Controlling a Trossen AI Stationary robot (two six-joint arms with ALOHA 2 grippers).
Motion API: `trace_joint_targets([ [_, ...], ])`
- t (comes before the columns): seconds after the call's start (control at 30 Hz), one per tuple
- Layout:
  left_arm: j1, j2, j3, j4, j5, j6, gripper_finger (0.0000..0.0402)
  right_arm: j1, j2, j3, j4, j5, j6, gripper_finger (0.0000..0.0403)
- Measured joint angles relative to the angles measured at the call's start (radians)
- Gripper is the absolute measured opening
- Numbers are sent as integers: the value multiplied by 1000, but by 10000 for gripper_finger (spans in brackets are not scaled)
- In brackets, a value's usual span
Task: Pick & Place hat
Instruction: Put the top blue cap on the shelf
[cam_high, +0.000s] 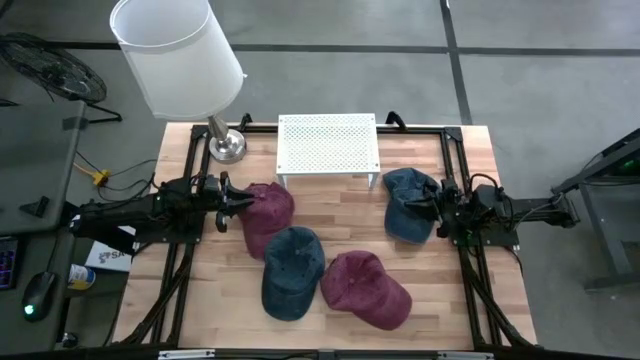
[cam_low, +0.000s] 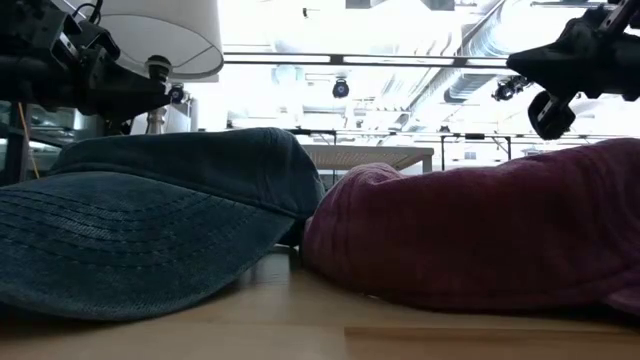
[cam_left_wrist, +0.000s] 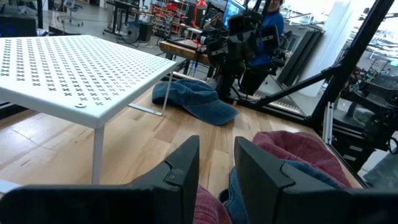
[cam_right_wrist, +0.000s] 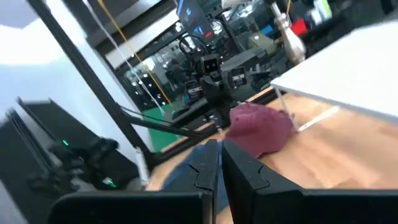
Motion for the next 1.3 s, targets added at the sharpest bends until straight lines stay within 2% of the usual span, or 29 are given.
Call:
trace_joint_targets([
  [0.17, 0, 0, 0, 0, 0, 0, 101, 0, 5, 0, -6, -43, 95, 13],
  [0.3, 0, 0, 0, 0, 0, 0, 101, 0, 7, 0, -24, -60, 75, 13],
  [0.47, 0, 0, 0, 0, 0, 0, 101, -9, 12, 9, -60, -54, 203, 13],
  [0.57, 0, 0, 0, 0, 0, 0, 101, -27, 27, 63, -189, -27, 284, 13],
  [0.7, 0, 0, 0, 0, 0, 0, 101, -57, 71, 173, -396, 31, 304, 13],
  [0.83, 0, 0, 0, 0, 0, 0, 101, -84, 159, 307, -654, 122, 410, 13],
  [1.03, 0, 0, 0, 0, 0, 0, 101, -107, 318, 483, -992, 182, 525, 14],
  [1.3, 0, 0, 0, 0, 0, 0, 101, -129, 549, 592, -1077, 203, 624, 45],
])
